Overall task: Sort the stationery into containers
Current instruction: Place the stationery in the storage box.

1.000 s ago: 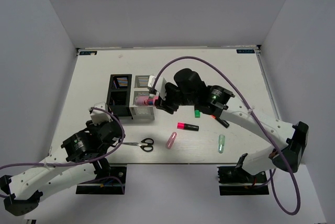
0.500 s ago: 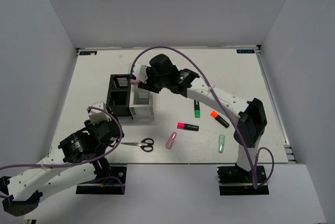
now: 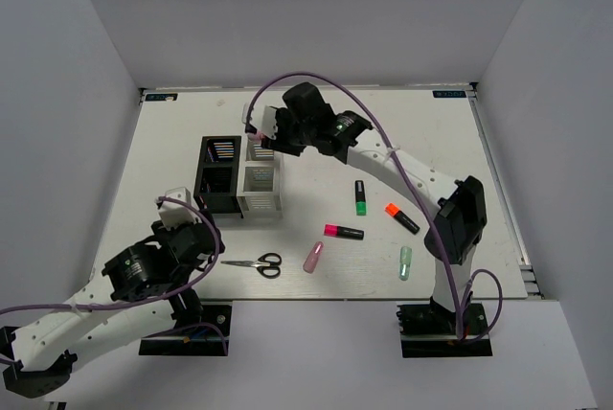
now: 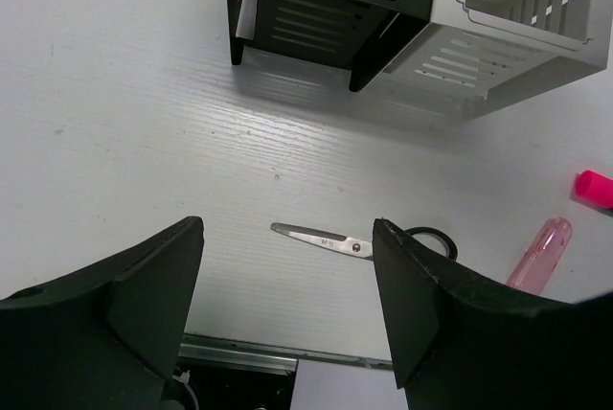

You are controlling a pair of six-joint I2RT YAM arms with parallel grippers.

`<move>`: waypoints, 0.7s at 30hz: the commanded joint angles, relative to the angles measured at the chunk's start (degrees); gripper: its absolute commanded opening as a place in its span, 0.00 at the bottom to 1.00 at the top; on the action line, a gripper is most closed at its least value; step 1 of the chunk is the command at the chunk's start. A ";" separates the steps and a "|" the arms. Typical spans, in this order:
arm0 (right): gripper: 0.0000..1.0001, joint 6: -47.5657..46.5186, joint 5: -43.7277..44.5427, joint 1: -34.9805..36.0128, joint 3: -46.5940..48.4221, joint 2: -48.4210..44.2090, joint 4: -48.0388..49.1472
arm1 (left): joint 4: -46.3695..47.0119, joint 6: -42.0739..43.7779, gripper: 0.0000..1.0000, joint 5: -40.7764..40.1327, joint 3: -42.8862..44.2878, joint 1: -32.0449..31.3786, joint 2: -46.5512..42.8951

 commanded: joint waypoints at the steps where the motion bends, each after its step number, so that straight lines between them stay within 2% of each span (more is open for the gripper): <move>1: 0.00 -2.74 -3.60 -0.34 2.64 0.67 -0.59 | 1.20 0.17 0.82 -0.61 -0.83 -0.18 0.72; 15: 0.00 -7.66 -5.44 -2.88 7.03 5.41 -4.28 | 1.55 0.08 0.82 0.27 -1.45 -0.18 0.37; 21: 0.02 -11.08 -7.81 -2.89 10.37 7.43 -10.15 | 1.29 0.00 0.82 0.19 -1.36 -0.09 0.37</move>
